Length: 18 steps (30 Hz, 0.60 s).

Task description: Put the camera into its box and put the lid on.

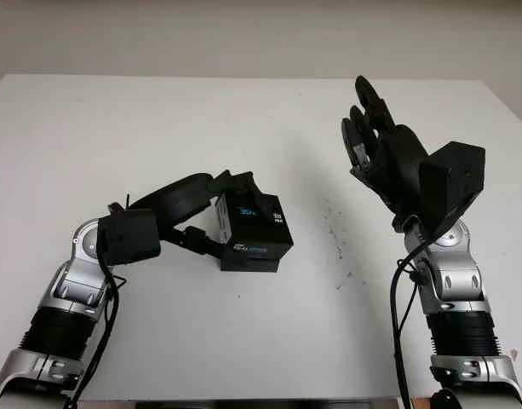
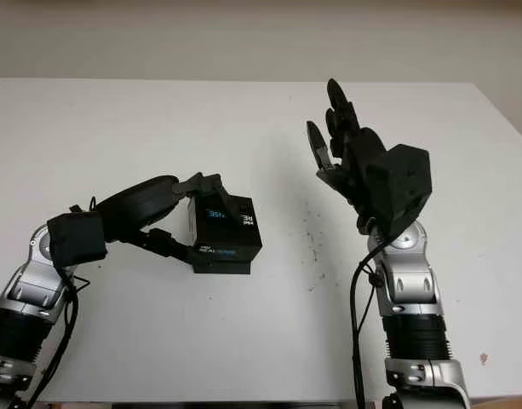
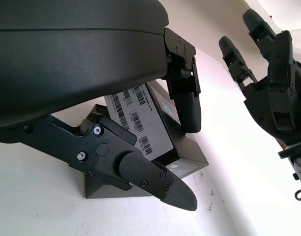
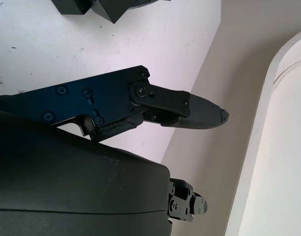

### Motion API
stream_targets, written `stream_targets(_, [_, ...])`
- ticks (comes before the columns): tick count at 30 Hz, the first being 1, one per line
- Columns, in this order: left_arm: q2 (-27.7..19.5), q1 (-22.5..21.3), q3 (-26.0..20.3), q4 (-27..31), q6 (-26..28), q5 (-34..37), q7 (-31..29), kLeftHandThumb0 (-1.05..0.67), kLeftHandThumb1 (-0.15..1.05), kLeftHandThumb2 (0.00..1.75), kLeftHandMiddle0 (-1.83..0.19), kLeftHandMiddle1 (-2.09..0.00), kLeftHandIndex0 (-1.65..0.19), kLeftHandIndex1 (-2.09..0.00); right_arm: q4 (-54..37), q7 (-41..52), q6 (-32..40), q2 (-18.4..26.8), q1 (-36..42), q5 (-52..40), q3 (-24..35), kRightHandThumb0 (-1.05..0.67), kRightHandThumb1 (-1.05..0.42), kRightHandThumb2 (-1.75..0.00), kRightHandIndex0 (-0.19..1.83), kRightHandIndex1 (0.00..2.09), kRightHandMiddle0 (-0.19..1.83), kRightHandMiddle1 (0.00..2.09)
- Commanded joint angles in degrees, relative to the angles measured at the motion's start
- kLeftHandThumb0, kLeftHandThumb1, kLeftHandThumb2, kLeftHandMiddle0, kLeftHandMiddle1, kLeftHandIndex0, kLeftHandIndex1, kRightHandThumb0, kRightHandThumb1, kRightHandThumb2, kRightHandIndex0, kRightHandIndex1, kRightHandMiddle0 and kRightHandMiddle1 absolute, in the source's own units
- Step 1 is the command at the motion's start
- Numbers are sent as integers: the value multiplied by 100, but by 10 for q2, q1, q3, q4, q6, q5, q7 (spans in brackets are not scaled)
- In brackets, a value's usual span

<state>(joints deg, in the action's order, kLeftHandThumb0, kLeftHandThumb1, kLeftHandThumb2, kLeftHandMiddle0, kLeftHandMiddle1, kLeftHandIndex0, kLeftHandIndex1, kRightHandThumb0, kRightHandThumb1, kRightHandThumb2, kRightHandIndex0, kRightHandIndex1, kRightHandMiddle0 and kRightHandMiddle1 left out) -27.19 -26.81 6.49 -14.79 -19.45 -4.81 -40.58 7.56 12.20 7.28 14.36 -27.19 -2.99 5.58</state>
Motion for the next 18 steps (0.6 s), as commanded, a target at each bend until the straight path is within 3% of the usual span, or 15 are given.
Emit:
stream_targets(1, [-17, 3, 11, -6, 5, -17, -1, -11, 105, 9, -37, -163, -28, -151, -13, 1, -3, 6, 3, -2, 2, -60, -105, -57, -9, 6, -12, 13])
stream_targets(9, [-35, 1, 21, 4, -4, -37, -9, -11, 105, 10, -32, -163, -25, -150, -11, -3, -3, 5, 2, 2, 1, -60, -105, -57, -8, 6, -11, 12])
stream_targets(18, [-87, -7, 60, 29, -79, -190, 53, -14, 105, 14, -24, -162, -25, -146, -14, -2, -2, 5, 3, 0, 1, -60, -105, -57, -9, 6, -11, 11])
